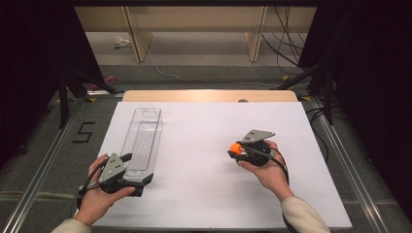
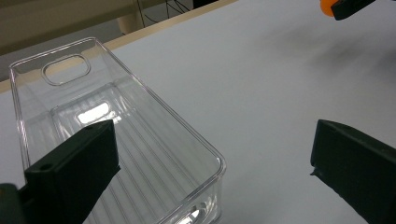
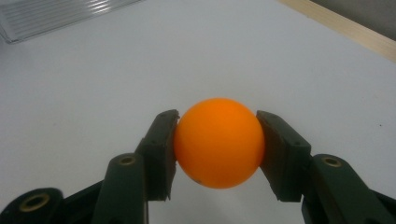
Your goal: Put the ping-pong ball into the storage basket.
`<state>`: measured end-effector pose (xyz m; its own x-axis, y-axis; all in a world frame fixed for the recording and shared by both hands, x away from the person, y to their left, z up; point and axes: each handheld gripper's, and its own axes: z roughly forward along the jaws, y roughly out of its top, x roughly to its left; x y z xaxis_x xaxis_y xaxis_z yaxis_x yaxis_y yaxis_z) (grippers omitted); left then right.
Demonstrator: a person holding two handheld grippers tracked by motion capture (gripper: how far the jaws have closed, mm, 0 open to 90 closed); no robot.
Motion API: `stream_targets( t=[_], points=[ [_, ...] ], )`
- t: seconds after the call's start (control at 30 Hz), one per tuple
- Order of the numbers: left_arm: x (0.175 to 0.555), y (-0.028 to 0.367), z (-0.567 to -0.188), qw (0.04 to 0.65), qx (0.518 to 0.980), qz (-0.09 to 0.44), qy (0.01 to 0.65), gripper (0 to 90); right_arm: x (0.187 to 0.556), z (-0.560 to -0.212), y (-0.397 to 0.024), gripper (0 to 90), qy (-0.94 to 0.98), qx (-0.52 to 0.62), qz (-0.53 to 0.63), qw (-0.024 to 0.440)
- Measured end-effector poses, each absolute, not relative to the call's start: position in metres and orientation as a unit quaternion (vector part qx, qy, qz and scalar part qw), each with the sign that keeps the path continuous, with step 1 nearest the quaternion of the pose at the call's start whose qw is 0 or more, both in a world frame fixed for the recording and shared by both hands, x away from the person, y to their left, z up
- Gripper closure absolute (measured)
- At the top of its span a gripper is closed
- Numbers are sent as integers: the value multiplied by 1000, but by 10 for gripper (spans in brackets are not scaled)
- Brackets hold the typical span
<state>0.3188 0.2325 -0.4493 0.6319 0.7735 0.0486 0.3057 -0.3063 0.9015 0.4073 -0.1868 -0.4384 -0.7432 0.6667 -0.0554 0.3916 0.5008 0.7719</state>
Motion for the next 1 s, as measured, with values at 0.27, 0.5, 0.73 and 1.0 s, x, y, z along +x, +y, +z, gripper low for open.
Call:
stream_targets(
  t=[0.27,0.5,0.73,1.0],
  points=[
    [319,233,-449,473,769,247,351,6,409,-436,-185,512,846,312,394,178],
    [319,233,-449,473,769,248,351,6,410,-435,-182,512,846,311,396,178],
    [319,233,-449,473,769,248,351,6,411,-435,-179,512,846,308,398,178],
    [319,233,-449,473,769,248,351,6,412,-434,-176,512,845,307,400,178]
  ],
)
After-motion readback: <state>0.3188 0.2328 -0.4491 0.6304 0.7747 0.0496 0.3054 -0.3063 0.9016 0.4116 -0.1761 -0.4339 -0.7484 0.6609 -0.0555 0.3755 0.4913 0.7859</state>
